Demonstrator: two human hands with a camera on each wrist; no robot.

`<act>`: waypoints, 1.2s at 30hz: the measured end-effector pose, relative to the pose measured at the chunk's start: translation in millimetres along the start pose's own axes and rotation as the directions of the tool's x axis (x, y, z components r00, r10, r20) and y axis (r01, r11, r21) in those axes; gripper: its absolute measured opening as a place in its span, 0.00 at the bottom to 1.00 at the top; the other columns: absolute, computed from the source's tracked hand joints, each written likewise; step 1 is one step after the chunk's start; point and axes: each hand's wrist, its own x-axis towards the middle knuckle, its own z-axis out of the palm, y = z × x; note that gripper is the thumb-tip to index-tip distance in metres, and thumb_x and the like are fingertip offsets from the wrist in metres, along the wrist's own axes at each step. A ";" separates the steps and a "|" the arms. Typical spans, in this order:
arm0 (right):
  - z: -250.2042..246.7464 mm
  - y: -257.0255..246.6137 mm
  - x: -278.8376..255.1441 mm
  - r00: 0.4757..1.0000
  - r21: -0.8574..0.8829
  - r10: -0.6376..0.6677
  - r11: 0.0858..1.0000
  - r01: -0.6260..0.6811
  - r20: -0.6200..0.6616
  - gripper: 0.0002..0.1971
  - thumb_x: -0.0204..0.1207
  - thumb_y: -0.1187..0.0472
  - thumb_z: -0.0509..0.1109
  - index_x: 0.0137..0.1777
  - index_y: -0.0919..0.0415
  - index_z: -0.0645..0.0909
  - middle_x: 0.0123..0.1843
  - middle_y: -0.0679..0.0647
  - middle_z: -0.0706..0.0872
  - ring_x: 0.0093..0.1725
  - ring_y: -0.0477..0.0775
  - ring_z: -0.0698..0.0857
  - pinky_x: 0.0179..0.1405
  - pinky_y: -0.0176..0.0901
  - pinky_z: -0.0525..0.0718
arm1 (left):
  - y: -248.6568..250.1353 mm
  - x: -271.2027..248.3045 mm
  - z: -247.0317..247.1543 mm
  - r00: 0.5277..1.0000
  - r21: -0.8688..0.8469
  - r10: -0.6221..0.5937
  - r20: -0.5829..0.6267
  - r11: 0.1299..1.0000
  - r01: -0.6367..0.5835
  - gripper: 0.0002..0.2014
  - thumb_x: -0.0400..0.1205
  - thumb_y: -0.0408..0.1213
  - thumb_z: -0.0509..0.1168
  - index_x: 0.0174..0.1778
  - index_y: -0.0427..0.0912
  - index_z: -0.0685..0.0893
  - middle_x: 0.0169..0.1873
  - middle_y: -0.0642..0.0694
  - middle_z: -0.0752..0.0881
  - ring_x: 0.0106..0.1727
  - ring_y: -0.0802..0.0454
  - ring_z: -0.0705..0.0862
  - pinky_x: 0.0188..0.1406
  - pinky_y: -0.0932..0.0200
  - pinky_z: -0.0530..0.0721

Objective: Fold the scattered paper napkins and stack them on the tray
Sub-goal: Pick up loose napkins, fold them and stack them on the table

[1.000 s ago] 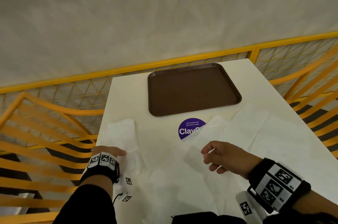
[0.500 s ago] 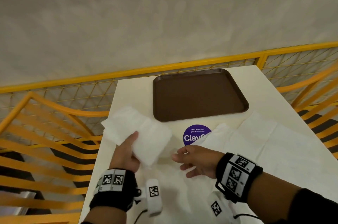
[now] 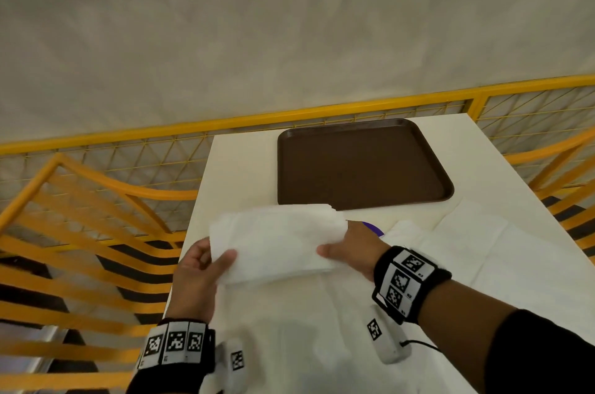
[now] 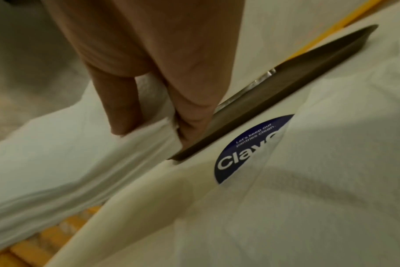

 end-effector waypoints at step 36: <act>14.4 0.6 20.7 0.868 -0.448 -0.493 0.765 0.463 0.055 0.30 0.64 0.53 0.81 0.64 0.42 0.72 0.60 0.40 0.78 0.58 0.42 0.79 0.63 0.43 0.80 | -37.8 -2.2 7.8 0.994 0.235 0.107 -0.017 0.967 -0.100 0.26 0.57 0.20 0.67 0.50 0.45 0.83 0.45 0.44 0.84 0.44 0.44 0.82 0.35 0.56 0.83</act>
